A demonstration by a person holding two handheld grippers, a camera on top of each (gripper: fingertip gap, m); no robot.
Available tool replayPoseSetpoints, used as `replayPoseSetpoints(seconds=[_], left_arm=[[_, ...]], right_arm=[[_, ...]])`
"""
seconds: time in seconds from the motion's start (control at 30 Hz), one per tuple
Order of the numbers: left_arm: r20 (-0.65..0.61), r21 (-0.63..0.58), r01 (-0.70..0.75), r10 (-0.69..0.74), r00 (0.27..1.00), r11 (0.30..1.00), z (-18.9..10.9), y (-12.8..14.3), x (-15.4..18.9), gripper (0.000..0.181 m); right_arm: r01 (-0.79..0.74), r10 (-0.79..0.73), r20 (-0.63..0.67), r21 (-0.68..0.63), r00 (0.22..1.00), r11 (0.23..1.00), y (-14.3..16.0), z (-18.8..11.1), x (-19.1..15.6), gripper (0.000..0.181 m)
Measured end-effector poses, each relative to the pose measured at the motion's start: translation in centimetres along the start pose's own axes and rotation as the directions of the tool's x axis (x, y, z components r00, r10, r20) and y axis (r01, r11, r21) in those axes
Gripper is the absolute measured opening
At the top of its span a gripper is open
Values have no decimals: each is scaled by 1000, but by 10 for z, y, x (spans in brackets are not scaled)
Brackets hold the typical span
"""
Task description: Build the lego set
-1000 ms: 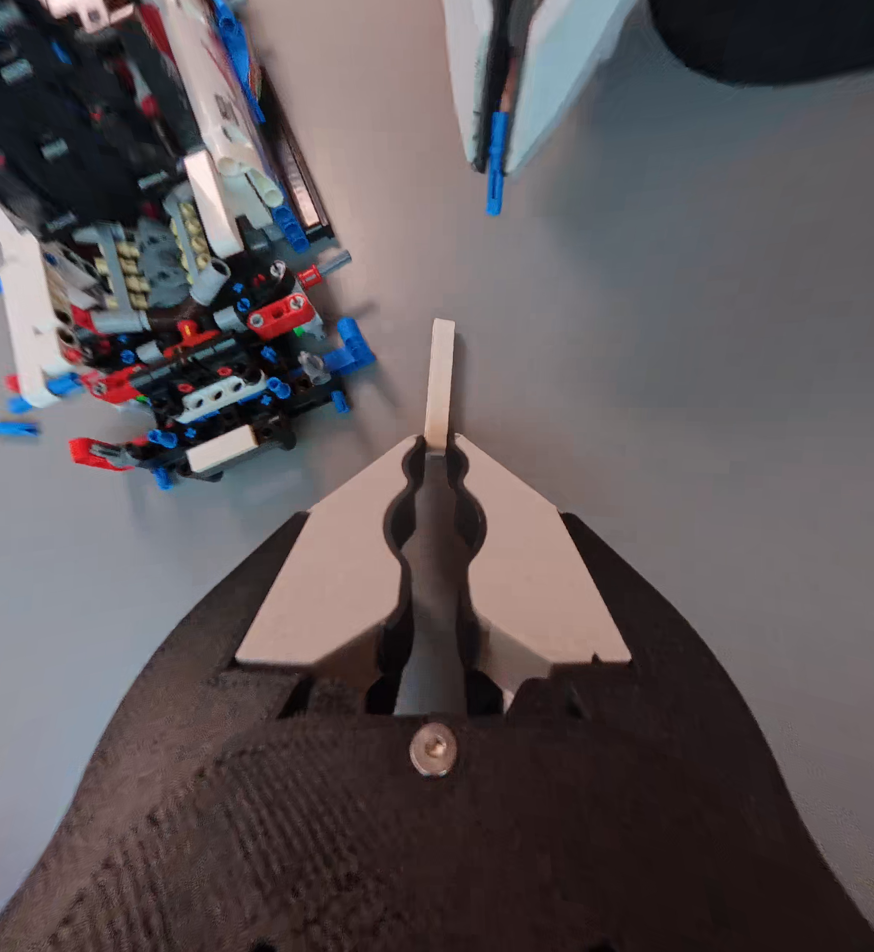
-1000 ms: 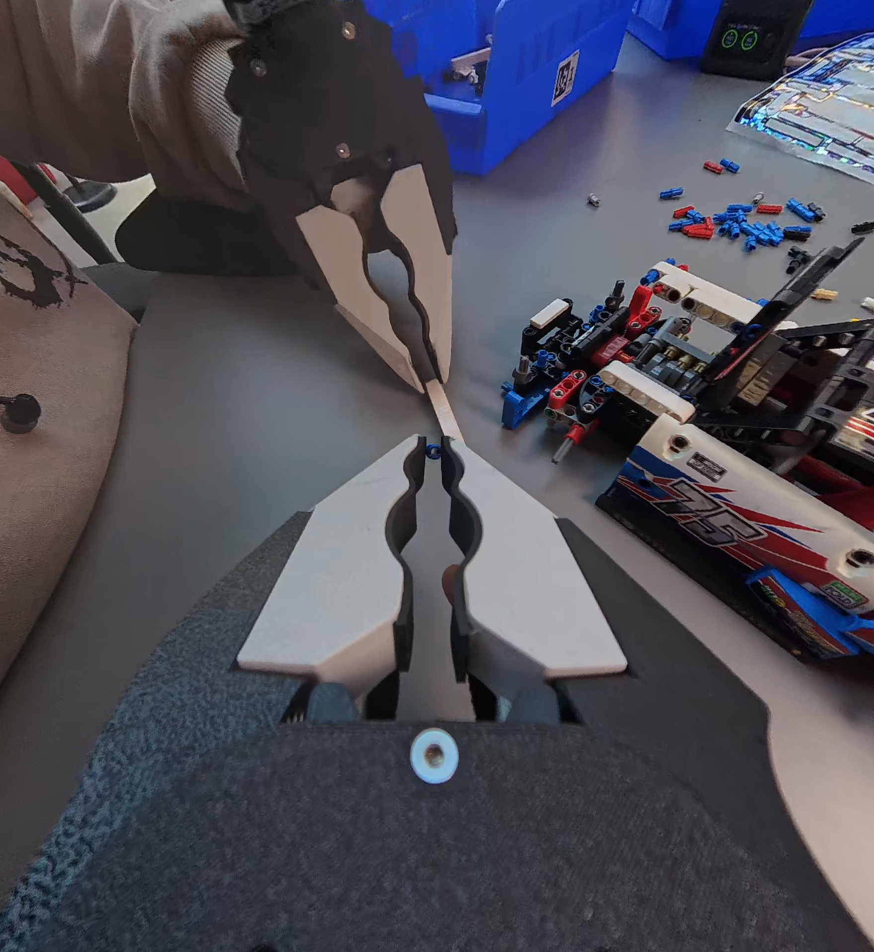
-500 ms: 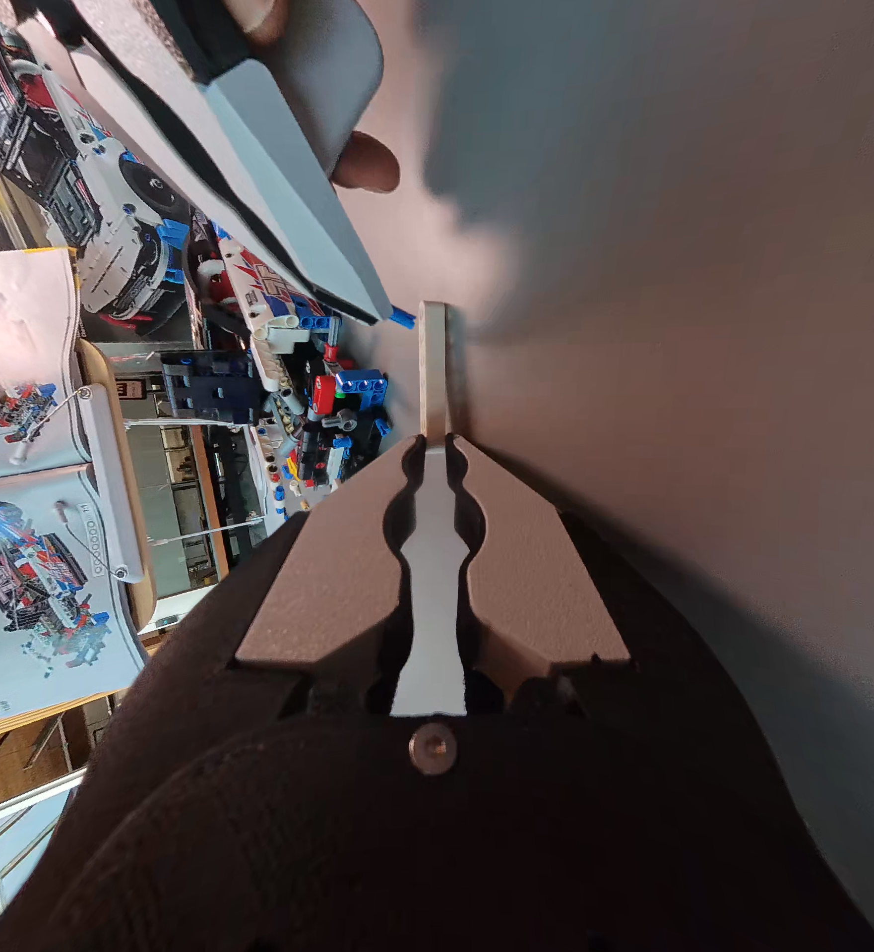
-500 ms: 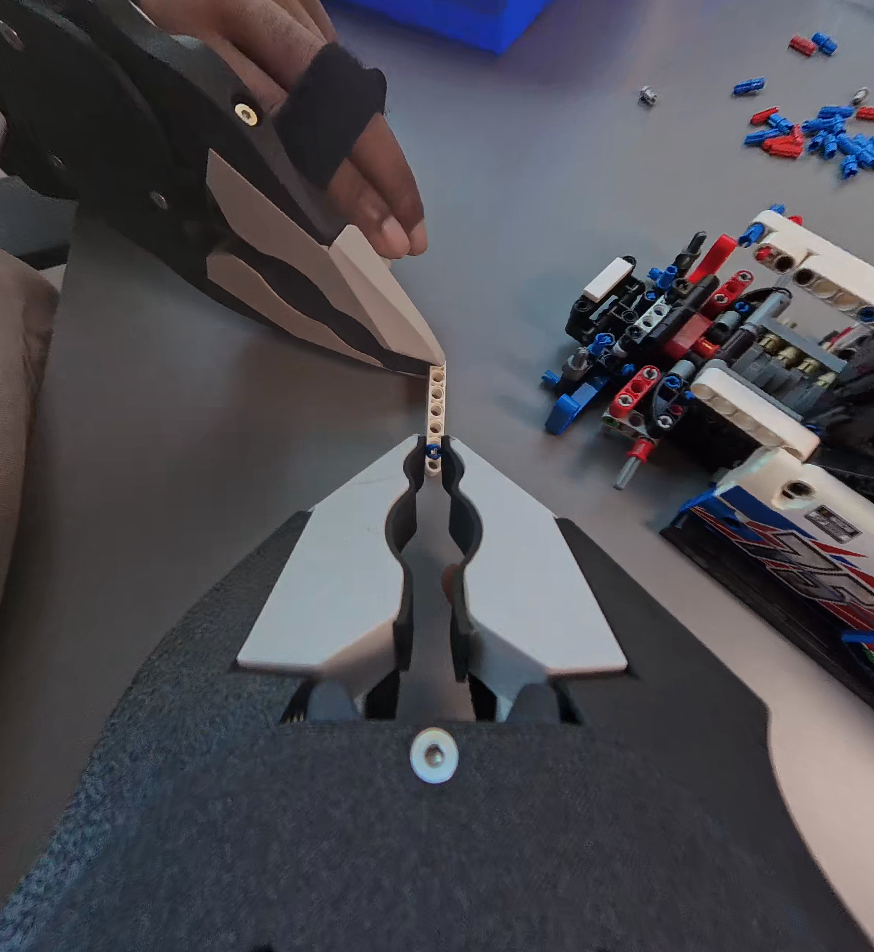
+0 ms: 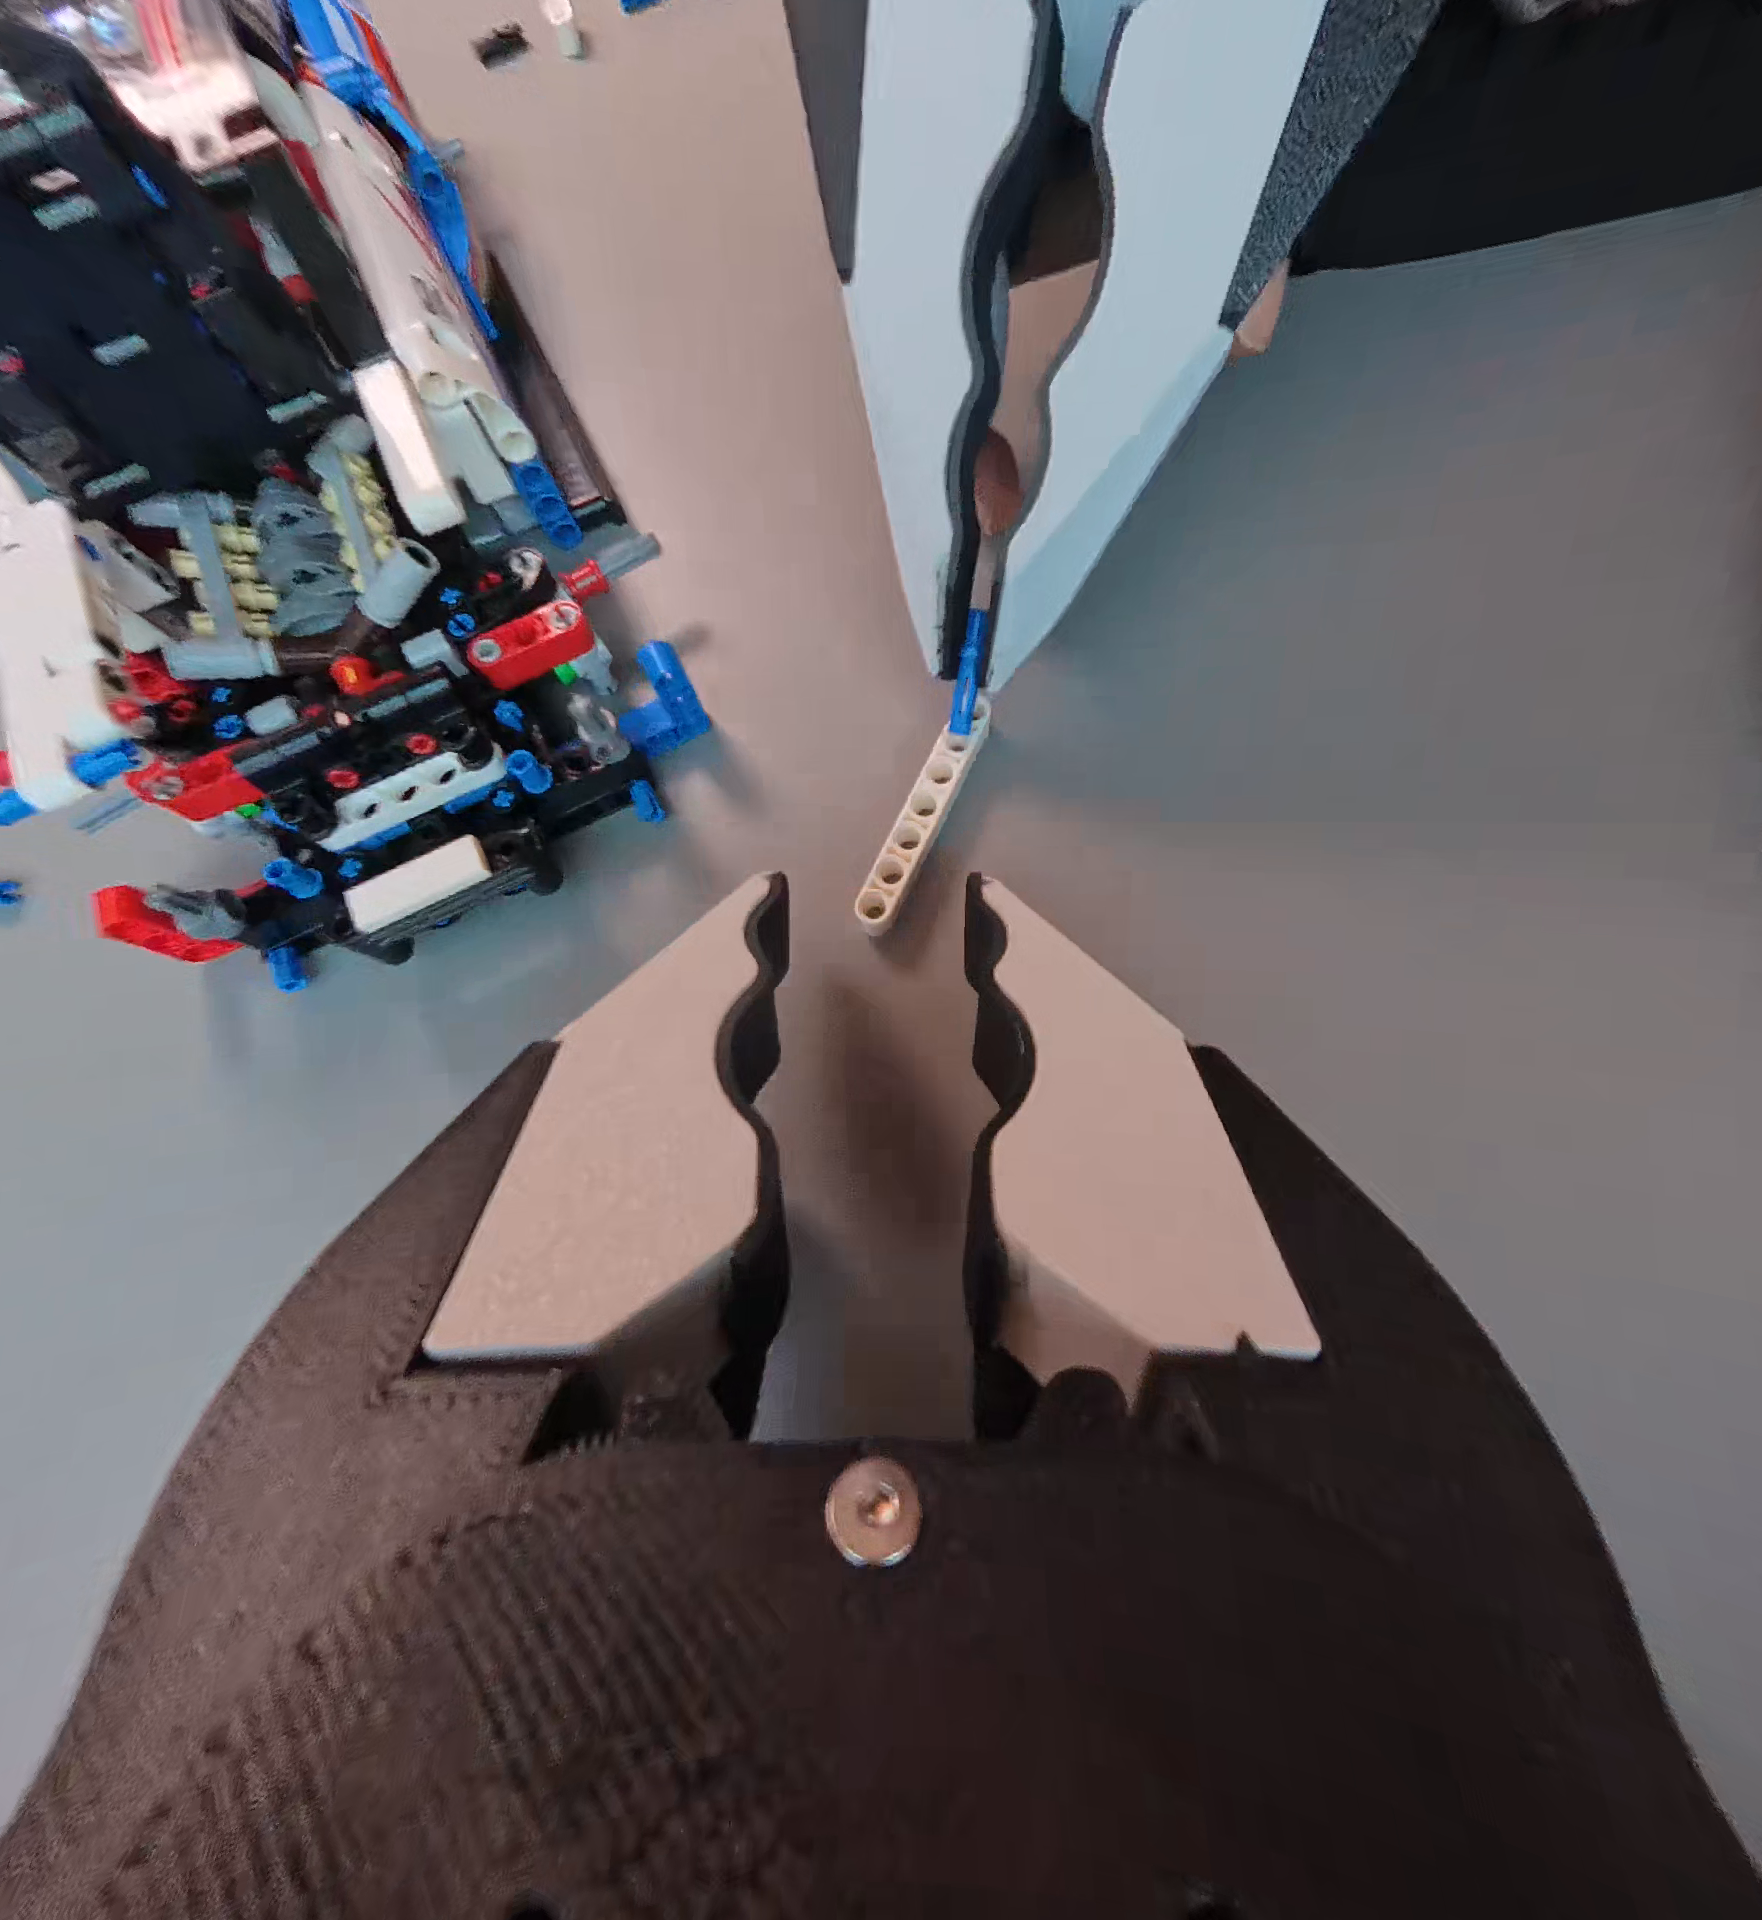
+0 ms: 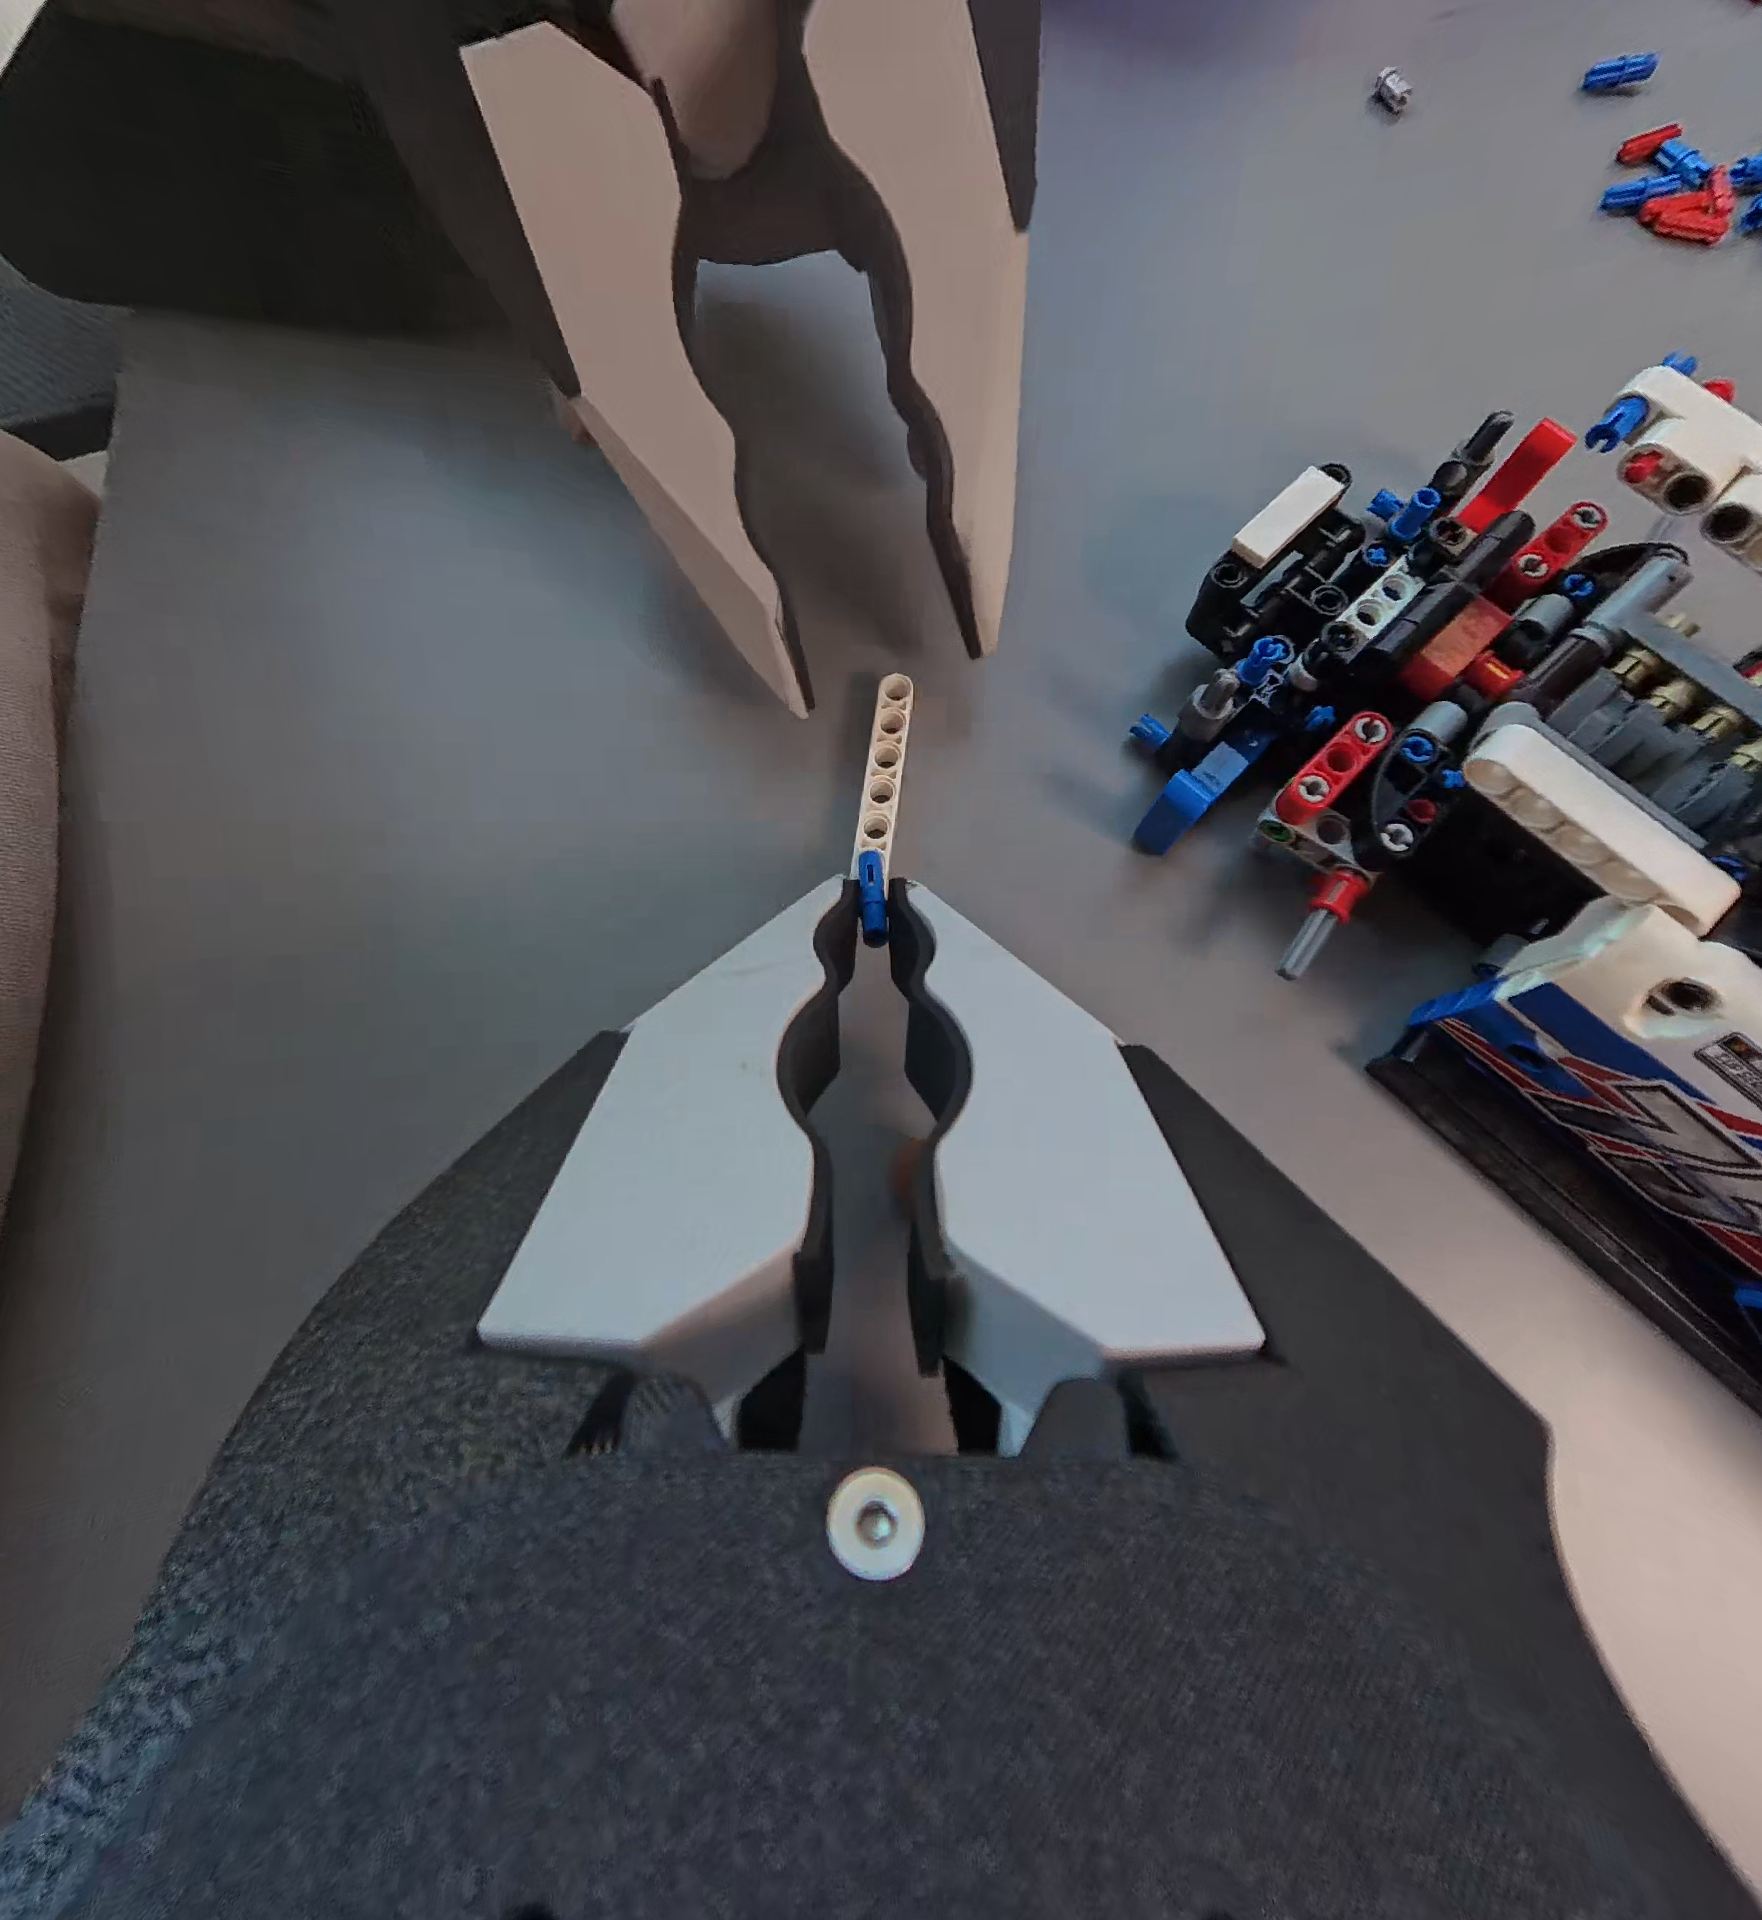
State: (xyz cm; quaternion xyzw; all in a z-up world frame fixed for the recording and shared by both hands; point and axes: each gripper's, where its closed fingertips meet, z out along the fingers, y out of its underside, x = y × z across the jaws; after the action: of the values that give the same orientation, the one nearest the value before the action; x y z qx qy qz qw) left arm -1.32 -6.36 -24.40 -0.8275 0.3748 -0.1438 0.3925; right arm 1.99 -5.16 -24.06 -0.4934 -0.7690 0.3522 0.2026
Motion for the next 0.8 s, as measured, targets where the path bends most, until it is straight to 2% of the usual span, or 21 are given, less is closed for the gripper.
replayPoseSetpoints(seconds=[0.03, 0.07, 0.13, 0.23, 0.3, 0.4, 0.47, 0.57, 0.63, 0.8], left_arm=[[-72, -22, 11, -13, 997, 1000, 4, 3, 5, 29], [-117, -41, 21, -25, 993, 999, 8, 5, 8, 27], [-111, -19, 1, -3, 994, 1000, 11, -3, 7, 5], [-109, 6, -14, 15, 994, 1000, 15, -15, 18, 8], [-115, 77, 13, -4, 993, 997, 12, -31, 22, 27], [-243, 204, 153, -102, 965, 967, -2, -58, 33, 22], [-256, 224, 152, -93, 962, 963, -3, -62, 36, 18], [-248, 250, 108, -44, 968, 962, -7, -65, 41, 2], [-256, 261, 98, -29, 966, 960, -9, -66, 42, 2], [-433, 319, 196, -41, 900, 927, -21, -74, 57, 2]], right_arm=[[-15, 15, 7, 7, 1000, 1000, 0, -2, 1, 3], [-29, 29, 18, 18, 999, 999, -1, -5, 1, 3], [-46, 44, 43, 54, 998, 997, -5, -12, 0, 3], [-31, 24, 61, 115, 998, 993, -12, -26, -4, 3], [-10, -1, 72, 157, 997, 988, -17, -34, -8, 3], [51, -62, 48, 209, 997, 977, -29, -40, -15, 3], [80, -92, 45, 224, 995, 971, -37, -40, -22, 3], [112, -122, 34, 221, 992, 969, -43, -40, -27, 4], [126, -136, 32, 224, 990, 966, -46, -41, -28, 4], [230, -249, 47, 255, 967, 939, -54, -48, -44, 4]])
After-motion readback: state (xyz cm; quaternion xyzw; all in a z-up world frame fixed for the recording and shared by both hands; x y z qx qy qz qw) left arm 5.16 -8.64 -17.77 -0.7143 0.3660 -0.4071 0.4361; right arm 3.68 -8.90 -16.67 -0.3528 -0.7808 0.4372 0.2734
